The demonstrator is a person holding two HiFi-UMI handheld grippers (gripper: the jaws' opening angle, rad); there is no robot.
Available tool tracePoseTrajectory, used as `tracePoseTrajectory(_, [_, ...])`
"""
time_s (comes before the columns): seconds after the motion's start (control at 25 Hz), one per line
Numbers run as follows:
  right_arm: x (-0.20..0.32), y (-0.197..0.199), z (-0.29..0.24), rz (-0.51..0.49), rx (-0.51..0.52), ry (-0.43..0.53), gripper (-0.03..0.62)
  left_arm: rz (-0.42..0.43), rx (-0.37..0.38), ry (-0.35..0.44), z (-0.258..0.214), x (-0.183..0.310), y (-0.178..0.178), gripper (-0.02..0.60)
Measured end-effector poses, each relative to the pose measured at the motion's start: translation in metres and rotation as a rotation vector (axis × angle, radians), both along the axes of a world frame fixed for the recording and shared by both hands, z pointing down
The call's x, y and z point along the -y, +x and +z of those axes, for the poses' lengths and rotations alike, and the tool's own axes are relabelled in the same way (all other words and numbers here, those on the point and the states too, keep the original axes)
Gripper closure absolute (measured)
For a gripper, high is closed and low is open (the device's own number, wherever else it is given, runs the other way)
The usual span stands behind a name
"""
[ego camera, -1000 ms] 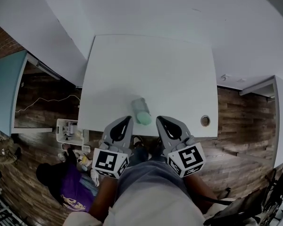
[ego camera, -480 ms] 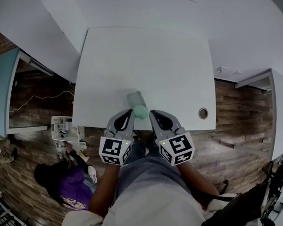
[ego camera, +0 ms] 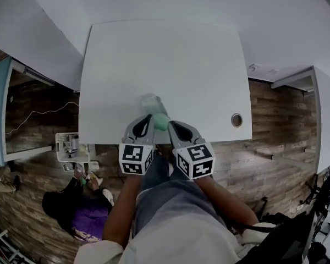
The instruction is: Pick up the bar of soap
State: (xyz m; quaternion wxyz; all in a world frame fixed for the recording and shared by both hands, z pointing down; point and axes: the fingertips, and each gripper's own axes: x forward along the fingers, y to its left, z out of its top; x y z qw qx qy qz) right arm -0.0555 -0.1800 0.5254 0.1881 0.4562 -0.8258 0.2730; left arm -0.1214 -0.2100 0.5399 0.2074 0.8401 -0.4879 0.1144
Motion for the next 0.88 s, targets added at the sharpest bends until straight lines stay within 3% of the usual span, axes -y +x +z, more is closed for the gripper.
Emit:
tracePoseTrajectory(0.36, [-0.018,-0.002,0.034,0.041,-0.023,-0.112,0.576,0.011,0.012,-0.047,0.037,0.003,0.009,0.58])
tracePoseTrajectory(0.88, [-0.023,0.009,0.047,0.146,0.079,-0.22,0.536,0.067,0.029,-0.038,0.043,0.005,0.018,0.58])
